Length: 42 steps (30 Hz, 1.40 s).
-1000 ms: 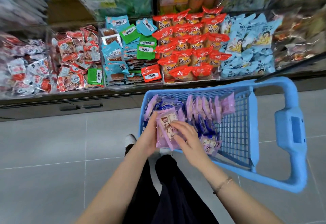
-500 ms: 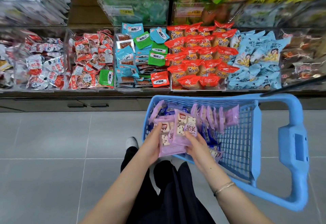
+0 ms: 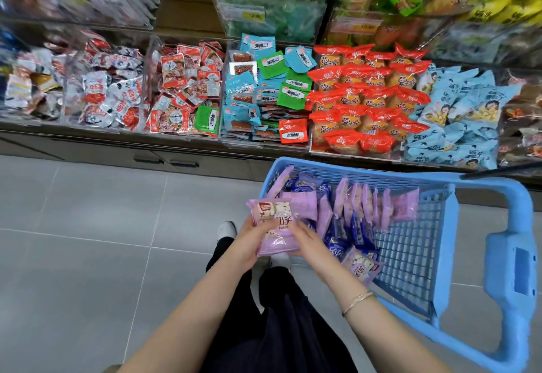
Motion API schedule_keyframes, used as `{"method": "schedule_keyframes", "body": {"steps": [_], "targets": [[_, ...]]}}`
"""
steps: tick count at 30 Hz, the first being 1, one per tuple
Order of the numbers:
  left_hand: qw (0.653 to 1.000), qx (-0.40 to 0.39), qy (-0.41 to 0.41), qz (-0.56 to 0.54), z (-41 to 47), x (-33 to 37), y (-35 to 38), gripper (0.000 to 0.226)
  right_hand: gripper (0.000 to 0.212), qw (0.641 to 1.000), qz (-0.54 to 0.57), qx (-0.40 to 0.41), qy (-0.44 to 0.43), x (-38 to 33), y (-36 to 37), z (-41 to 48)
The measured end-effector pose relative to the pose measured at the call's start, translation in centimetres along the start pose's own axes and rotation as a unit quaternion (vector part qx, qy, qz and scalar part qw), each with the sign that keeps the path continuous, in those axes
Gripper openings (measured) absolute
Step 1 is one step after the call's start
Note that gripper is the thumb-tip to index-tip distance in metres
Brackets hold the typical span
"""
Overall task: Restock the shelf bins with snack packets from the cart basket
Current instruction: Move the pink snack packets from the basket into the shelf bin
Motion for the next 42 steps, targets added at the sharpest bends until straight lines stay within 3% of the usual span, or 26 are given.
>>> {"method": "schedule_keyframes", "body": {"steps": [6,12,17,20,22,33,38,42], "targets": [[0.993,0.111,-0.016,-0.04,0.2,0.7,-5.7,0.019,0.009,0.989,-0.045,0.109,0.093,3.9,-1.1,4.2],[0.982,0.175,-0.023,-0.067,0.2,-0.3,-10.2,0.016,0.006,0.972,-0.066,0.12,0.19,6.3,-1.6,7.7],[0.978,0.185,-0.013,-0.092,0.4,-1.0,-11.7,0.026,0.032,0.949,-0.191,0.156,0.193,6.5,-0.5,10.4],[0.977,0.184,0.001,-0.104,0.4,-1.1,-12.2,0.03,0.055,0.955,-0.133,0.161,0.21,6.6,0.2,11.9],[0.976,0.185,0.01,-0.115,0.3,-1.1,-12.5,0.03,0.058,0.955,-0.111,0.161,0.223,6.4,0.6,12.4],[0.969,0.196,0.006,-0.15,-0.4,-0.4,-12.4,0.019,0.038,0.974,0.012,0.152,0.166,4.6,-0.2,10.2],[0.975,0.176,0.003,-0.134,-0.1,0.6,-11.0,0.021,0.016,0.972,0.149,0.116,0.143,2.6,-1.2,6.7],[0.984,0.13,0.003,-0.125,0.3,1.2,-9.1,0.023,0.018,0.975,0.178,0.081,0.108,0.8,-1.2,4.3]]}}
Point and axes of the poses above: each hand's wrist, its own z-axis towards the middle knuckle, its own y-axis out of the palm, x = y × z, the point moved 2 cm from there along z, towards the middle knuckle, and after that the axes turned 8 degrees about -z, right-handed, at the moved point
